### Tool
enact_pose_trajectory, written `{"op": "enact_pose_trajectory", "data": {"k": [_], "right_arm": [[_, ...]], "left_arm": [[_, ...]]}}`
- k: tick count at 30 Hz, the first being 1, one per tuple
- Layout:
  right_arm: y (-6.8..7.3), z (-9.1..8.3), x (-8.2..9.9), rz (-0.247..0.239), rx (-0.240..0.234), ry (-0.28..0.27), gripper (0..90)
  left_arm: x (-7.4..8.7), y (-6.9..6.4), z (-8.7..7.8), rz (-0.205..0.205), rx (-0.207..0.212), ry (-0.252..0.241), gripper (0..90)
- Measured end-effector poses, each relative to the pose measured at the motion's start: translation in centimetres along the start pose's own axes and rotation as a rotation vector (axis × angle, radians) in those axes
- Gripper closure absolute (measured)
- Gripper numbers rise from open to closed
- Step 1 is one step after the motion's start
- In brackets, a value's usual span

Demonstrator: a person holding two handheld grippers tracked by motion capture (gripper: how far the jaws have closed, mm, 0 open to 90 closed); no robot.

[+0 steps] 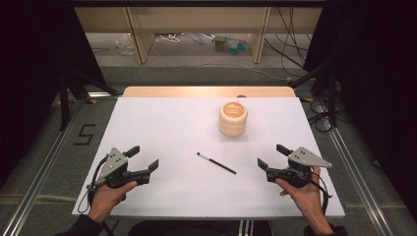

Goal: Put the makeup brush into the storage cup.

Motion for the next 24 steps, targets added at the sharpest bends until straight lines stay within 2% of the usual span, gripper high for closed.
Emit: {"op": "enact_pose_trajectory", "data": {"k": [9,12,16,18,24], "right_arm": [[0.06,0.15,-0.06,0.0,0.0,-0.01,16.3],[0.18,0.13,0.11,-0.006,-0.006,0.01,16.6],[0.43,0.23,0.22,-0.012,-0.019,0.017,17.2],[0.54,0.4,0.16,-0.014,-0.02,0.009,17.2],[0.71,0.58,0.27,-0.019,-0.031,0.026,16.6]], "left_arm": [[0.08,-0.04,0.01,0.008,0.0,0.007,16.0],[0.09,-0.04,0.01,0.01,0.0,0.009,16.0],[0.12,-0.08,0.07,0.0,0.001,0.007,15.9],[0.12,-0.05,0.06,0.011,0.001,0.009,15.9],[0.14,-0.2,0.1,0.007,0.004,0.008,16.0]]}}
Point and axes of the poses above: each handheld gripper's, and its own axes: z roughly forward along the jaws, x roughly out of its underside, y roughly to its left, the point moved 10 cm from there along z, roughly forward along the jaws, and after that the axes turned 3 degrees about -z, right-handed, at the moved point
